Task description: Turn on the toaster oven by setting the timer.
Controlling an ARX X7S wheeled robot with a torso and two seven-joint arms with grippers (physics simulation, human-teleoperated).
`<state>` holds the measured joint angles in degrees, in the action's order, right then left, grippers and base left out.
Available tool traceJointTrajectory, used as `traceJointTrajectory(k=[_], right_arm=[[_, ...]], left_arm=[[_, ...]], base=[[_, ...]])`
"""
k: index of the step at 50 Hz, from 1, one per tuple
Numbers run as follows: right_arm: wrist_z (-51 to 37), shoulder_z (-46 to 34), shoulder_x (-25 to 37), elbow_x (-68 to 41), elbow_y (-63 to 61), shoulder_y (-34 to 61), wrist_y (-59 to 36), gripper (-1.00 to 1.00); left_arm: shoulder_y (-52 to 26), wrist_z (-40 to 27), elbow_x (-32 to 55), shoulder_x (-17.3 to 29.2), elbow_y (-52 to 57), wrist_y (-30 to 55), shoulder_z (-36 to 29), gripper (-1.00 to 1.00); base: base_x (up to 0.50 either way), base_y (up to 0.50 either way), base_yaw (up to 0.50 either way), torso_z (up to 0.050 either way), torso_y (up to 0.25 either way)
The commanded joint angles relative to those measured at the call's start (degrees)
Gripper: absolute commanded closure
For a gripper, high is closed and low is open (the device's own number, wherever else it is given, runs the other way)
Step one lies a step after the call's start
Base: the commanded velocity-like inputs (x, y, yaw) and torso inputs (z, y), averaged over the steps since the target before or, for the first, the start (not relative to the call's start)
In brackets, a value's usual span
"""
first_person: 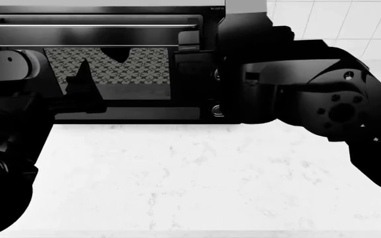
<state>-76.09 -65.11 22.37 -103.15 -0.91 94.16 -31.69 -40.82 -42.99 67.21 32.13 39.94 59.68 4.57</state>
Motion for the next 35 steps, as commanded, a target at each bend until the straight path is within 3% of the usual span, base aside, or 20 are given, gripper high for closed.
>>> traceJointTrajectory(k=[1, 35], right_arm=[[0.71, -0.34, -0.4, 0.5, 1.05, 0.04, -0.04, -1.0], [2.13, -0.82, -1.08, 1.39, 3.34, 0.54, -0.15, -1.0]], left_arm=[[0.05, -0.16, 0.19, 0.18, -0.05, -0.23, -0.1, -1.0], [0.1, -0.5, 0.39, 0.6, -0.3, -0.98, -0.57, -1.0]], base=[[0.0, 0.0, 0.0, 0.0, 0.0], [0.0, 0.0, 0.0, 0.0, 0.0]])
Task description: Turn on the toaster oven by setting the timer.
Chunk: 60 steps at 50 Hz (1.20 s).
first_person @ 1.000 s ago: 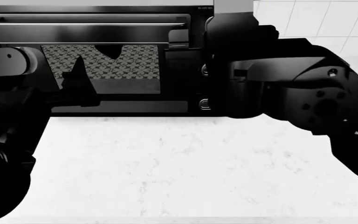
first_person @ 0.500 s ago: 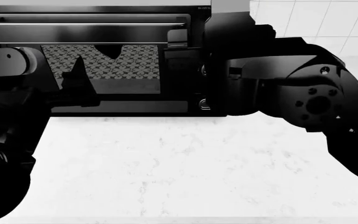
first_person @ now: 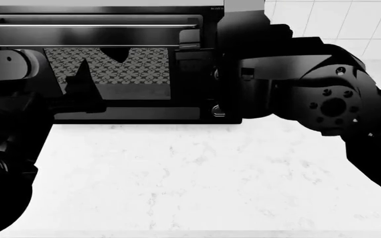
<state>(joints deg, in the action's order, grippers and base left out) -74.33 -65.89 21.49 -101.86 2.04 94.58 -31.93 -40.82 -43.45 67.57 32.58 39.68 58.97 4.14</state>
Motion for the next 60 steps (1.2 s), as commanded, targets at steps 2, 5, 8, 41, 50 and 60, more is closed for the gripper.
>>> traceJointTrajectory(k=[2, 5, 8, 41, 50, 60], right_arm=[[0.27, -0.08, -0.13, 0.23, 0.41, 0.07, 0.13, -1.0], [0.08, 0.0, -0.04, 0.06, 0.26, -0.05, 0.22, 1.0], [0.01, 0.01, 0.0, 0.04, 0.19, -0.07, 0.25, 1.0], [-0.06, 0.87, 0.22, -0.12, -0.5, -0.84, 1.8, 1.0], [-0.17, 4.07, 0.04, -2.56, 1.03, -2.6, 5.67, 1.0], [0.37, 6.63, -0.3, -5.57, 2.55, -4.44, 8.39, 1.0]], left_arm=[[0.41, -0.27, 0.51, 0.38, 0.35, -0.2, 0.17, -1.0], [0.51, -0.36, 0.62, 0.44, 0.45, -0.24, 0.18, -1.0], [0.51, -0.39, 0.65, 0.47, 0.44, -0.29, 0.12, -1.0], [0.33, -0.34, 0.29, 0.65, -0.15, -1.13, -0.79, -1.0], [0.53, -0.6, 0.65, 0.87, 0.0, -1.27, -0.62, -1.0], [0.51, -0.73, 0.73, 1.03, -0.06, -1.44, -0.73, -1.0]], base=[[0.0, 0.0, 0.0, 0.0, 0.0], [0.0, 0.0, 0.0, 0.0, 0.0], [0.0, 0.0, 0.0, 0.0, 0.0], [0.0, 0.0, 0.0, 0.0, 0.0], [0.0, 0.0, 0.0, 0.0, 0.0], [0.0, 0.0, 0.0, 0.0, 0.0]])
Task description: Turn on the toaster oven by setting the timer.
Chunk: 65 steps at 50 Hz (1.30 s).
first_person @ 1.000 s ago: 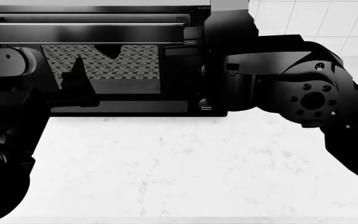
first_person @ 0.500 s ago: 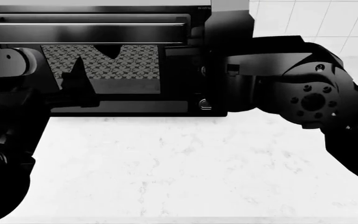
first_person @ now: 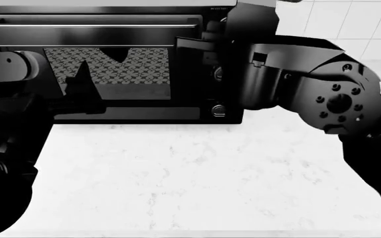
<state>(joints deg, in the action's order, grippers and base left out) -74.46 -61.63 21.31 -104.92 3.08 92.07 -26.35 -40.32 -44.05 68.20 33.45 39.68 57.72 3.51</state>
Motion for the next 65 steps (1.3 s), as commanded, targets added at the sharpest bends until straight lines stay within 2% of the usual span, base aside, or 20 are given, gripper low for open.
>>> traceJointTrajectory(k=[1, 28, 65], right_arm=[[0.71, 2.38, -0.13, -2.25, 1.64, -1.97, 3.0, 1.0], [0.31, 7.77, -0.04, -7.14, 0.42, -6.51, 9.69, 1.0], [0.64, 11.1, -1.49, -9.92, 0.53, -9.59, 14.99, 1.0]], left_arm=[[0.02, -0.17, 0.12, 0.16, -0.07, -0.21, -0.1, -1.0], [0.12, -0.08, -0.2, 0.34, -0.28, -0.88, -0.8, -1.0], [0.28, -0.56, 0.09, 0.74, -0.5, -1.64, -1.07, -1.0]], base=[[0.0, 0.0, 0.0, 0.0, 0.0], [0.0, 0.0, 0.0, 0.0, 0.0], [0.0, 0.0, 0.0, 0.0, 0.0]])
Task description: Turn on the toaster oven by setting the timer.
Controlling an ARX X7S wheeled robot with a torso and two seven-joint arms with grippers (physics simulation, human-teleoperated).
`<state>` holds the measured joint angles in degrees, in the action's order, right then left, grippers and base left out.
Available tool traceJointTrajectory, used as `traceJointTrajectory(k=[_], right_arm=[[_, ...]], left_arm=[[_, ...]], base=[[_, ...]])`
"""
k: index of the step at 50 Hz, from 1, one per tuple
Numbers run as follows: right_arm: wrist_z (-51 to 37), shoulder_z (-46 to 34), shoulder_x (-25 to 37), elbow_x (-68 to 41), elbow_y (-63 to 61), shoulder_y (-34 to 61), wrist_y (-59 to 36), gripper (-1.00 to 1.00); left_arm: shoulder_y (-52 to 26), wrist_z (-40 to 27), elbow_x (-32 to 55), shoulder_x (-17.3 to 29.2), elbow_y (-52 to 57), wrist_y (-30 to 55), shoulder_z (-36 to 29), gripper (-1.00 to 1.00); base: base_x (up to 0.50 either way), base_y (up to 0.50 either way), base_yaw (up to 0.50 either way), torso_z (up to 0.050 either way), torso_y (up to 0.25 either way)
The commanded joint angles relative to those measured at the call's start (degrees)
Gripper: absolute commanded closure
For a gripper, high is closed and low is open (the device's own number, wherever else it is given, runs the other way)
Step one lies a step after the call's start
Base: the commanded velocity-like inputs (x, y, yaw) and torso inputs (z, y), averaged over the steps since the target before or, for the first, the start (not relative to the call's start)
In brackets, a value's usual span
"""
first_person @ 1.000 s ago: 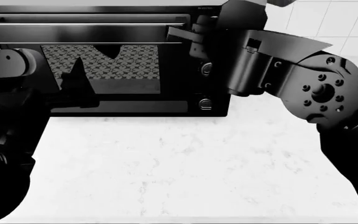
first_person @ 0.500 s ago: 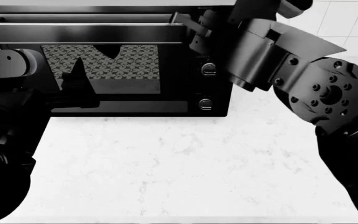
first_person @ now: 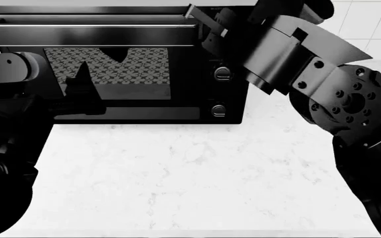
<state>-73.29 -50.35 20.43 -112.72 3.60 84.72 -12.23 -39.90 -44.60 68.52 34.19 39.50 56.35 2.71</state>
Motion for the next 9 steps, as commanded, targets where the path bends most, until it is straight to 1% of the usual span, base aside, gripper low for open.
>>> traceJointTrajectory(k=[1, 9], right_arm=[[-0.5, -0.06, -0.65, -2.34, 0.02, -2.33, 0.95, 1.0], [-0.15, 1.1, -1.03, -3.48, 0.16, -3.25, 2.38, 1.0]], left_arm=[[-0.02, -0.05, -0.13, 0.06, -0.23, -0.29, -0.19, -1.0], [-0.05, -0.15, -0.04, 0.17, -0.3, -0.41, -0.26, -1.0]], base=[[0.0, 0.0, 0.0, 0.0, 0.0], [0.0, 0.0, 0.0, 0.0, 0.0]])
